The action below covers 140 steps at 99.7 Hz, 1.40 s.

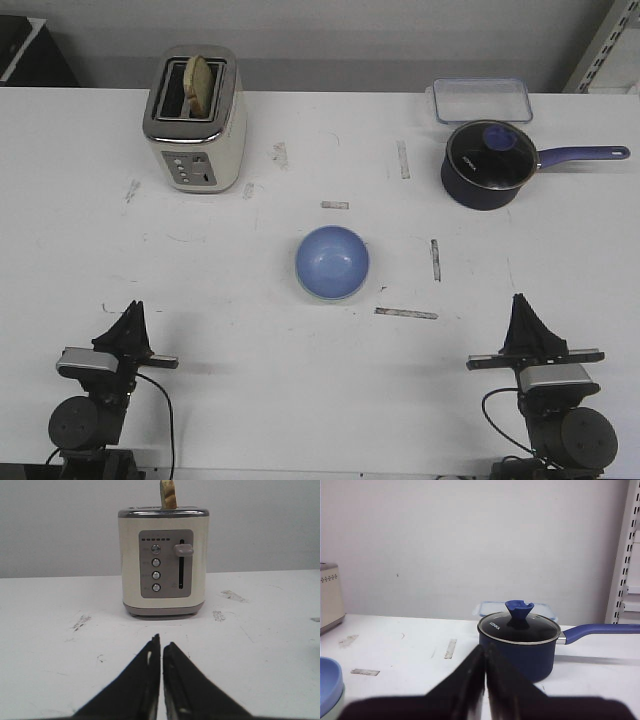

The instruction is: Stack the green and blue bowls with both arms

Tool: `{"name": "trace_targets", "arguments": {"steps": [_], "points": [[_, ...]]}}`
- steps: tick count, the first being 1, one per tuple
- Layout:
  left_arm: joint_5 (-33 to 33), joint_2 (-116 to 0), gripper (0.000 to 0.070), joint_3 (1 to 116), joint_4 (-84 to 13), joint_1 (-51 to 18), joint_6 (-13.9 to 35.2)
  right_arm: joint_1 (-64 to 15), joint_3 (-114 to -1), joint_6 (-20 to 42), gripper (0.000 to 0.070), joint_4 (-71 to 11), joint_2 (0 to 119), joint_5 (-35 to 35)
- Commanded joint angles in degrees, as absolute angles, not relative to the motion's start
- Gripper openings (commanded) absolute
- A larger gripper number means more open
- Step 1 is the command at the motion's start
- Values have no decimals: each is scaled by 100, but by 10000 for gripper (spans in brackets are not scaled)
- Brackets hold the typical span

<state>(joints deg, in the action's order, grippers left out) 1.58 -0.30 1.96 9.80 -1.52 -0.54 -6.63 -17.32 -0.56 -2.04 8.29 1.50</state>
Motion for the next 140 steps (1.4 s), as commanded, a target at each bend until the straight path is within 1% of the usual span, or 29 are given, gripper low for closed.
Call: {"name": "trace_targets", "arguments": {"steps": [1,123,140], "points": [[148,-19,2,71,1052,-143,-84,-672,-1745,16,0,-132,823,150],[148,-19,2,71,1039,-145,-84,-672,-1745,19,0,-134,823,150],[148,-19,2,71,1039,-145,-84,-419,-1625,16,0,-148,819,119]]}}
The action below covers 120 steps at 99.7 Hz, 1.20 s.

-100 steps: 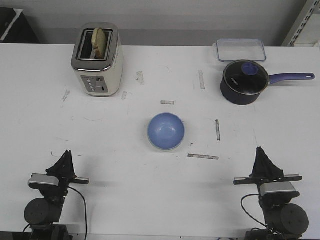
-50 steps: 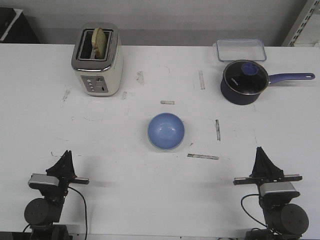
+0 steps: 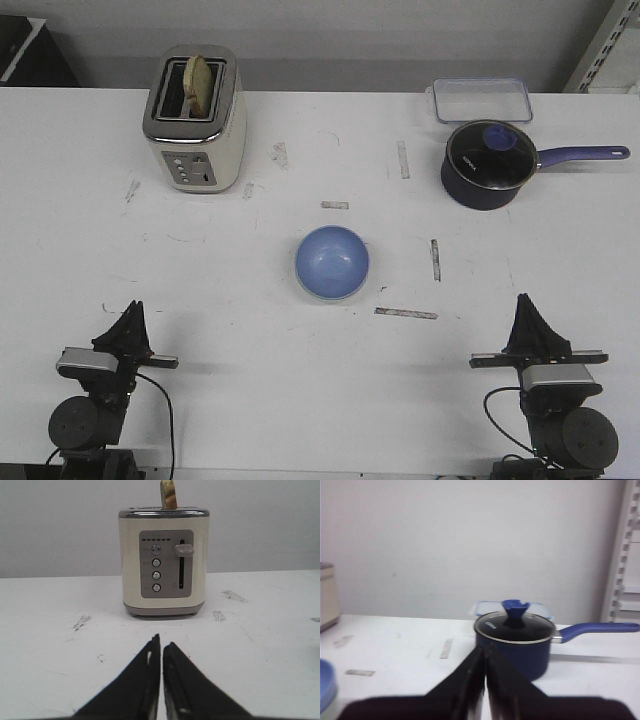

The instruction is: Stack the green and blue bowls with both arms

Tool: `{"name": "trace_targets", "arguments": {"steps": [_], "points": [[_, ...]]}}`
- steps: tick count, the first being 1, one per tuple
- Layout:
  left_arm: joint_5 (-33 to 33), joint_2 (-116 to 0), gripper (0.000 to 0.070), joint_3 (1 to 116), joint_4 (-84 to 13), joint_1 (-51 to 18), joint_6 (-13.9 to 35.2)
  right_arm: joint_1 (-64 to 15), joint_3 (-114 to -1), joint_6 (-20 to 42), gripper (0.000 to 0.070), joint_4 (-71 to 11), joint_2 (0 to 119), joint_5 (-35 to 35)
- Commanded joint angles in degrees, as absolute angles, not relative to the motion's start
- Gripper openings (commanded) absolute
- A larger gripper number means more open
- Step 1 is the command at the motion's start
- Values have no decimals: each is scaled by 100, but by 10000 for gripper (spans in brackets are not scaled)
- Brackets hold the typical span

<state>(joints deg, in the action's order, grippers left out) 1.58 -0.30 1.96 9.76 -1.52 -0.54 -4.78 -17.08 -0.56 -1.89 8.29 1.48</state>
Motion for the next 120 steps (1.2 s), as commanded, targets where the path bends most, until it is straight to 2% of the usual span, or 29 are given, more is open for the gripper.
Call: {"name": "trace_targets", "arguments": {"steps": [1,32,62,86,120], "points": [[148,-19,2,71,1039,-145,-84,-405,-1612,16,0,-145,819,102],[148,-19,2,71,1039,-145,-84,-73,-1046,-12,0,-119,587,-62],[148,-19,2,71,1039,-145,-84,222,-447,-1,0,231,47,-152],[148,-19,2,71,1039,-145,-84,220,-67,14,0,834,8,-47],[148,-19,2,71,1039,-145,-84,95,-73,115,0,764,8,-38]]}}
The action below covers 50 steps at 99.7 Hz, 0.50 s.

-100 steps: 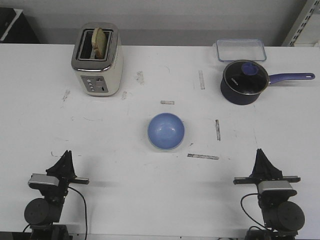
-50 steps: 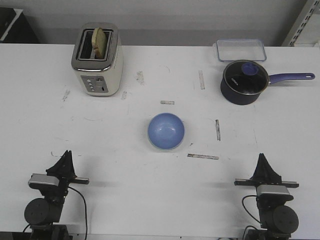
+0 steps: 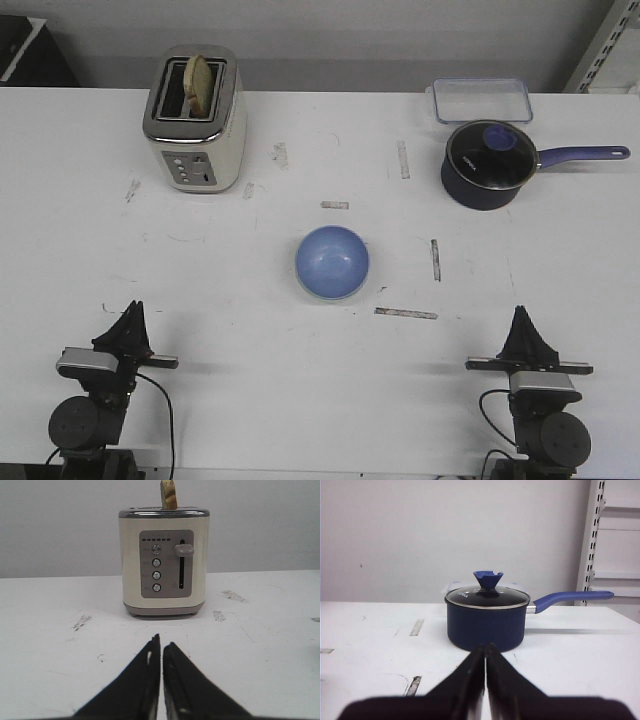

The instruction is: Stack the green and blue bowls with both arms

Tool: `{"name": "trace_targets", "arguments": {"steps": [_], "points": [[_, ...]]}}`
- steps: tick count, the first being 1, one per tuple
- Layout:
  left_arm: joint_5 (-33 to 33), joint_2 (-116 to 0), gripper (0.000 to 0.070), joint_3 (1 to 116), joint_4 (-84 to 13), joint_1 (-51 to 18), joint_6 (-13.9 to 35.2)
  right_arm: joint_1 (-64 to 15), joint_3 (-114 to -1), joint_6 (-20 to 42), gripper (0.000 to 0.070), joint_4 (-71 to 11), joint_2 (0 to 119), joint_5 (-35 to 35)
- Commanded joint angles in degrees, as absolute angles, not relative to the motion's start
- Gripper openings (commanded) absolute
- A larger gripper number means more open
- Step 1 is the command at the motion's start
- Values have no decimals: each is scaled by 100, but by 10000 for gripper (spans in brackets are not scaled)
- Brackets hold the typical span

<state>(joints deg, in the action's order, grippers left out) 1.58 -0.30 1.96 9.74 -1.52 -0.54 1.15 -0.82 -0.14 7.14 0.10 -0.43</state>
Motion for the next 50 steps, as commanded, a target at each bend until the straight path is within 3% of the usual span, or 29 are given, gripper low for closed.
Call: {"name": "trace_targets", "arguments": {"steps": [1,50], "points": [[148,-19,2,71,1039,-145,-84,93,-73,134,0,762,8,-43],[145,-19,2,71,1039,-145,-84,93,-73,285,0,757,8,-298]]}}
